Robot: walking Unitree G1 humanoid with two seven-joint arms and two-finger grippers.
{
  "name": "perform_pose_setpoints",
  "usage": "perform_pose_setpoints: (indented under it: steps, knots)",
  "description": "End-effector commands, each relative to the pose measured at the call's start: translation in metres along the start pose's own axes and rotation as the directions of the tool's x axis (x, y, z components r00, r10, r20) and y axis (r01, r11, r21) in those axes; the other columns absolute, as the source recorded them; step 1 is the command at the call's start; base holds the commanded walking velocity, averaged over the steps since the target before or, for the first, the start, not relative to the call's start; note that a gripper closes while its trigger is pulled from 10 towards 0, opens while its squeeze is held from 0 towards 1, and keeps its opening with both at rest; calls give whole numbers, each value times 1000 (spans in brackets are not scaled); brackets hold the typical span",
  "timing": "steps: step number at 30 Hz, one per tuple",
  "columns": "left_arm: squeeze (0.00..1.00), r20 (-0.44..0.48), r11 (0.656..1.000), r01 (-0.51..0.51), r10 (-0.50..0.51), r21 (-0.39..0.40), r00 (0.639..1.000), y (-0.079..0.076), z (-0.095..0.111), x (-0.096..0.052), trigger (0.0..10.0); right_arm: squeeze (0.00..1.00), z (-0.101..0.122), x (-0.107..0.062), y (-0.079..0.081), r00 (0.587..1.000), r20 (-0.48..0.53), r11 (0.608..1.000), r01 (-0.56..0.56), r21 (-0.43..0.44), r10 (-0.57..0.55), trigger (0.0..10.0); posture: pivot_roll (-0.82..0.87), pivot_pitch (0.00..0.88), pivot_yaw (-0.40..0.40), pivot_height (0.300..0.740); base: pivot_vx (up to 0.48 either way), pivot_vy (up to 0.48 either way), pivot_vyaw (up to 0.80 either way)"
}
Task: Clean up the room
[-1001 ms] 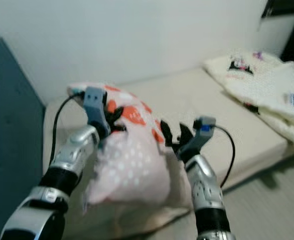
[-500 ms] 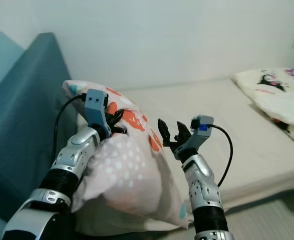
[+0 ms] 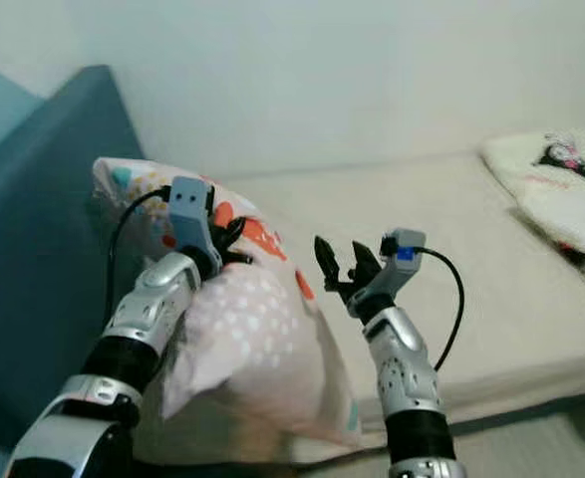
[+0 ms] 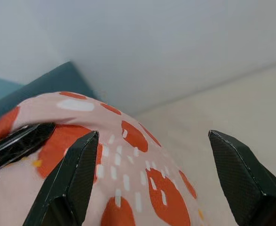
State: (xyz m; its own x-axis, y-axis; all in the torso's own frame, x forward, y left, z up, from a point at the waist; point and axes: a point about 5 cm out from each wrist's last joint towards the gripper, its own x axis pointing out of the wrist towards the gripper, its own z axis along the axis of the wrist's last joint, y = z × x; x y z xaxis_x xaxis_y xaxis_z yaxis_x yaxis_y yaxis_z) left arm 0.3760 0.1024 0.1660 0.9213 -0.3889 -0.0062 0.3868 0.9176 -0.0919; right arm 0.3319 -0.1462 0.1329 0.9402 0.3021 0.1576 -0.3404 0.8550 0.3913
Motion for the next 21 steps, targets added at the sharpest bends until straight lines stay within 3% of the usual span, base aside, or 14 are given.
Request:
perform_pose_setpoints:
  steps: [1, 5, 21]
  knots:
    - [0, 74, 1000, 6, -7, 19, 997, 2, 18, 1, 10000, 0, -7, 1, 5, 1000, -14, 1000, -11, 18, 12, 10000, -156, 0, 42, 740, 0, -480, 0]
    - [0, 75, 1000, 7, -9, 19, 997, 1, 18, 1, 10000, 0, -8, 1, 6, 1000, -19, 1000, -14, 16, 14, 10000, -155, 0, 43, 740, 0, -361, 0]
    - [0, 58, 997, -70, 69, 20, 996, 12, 15, 1, 10000, 0, -11, 1, 10, 998, -38, 999, -45, 6, 45, 10000, -154, 0, 42, 740, 0, 0, 0]
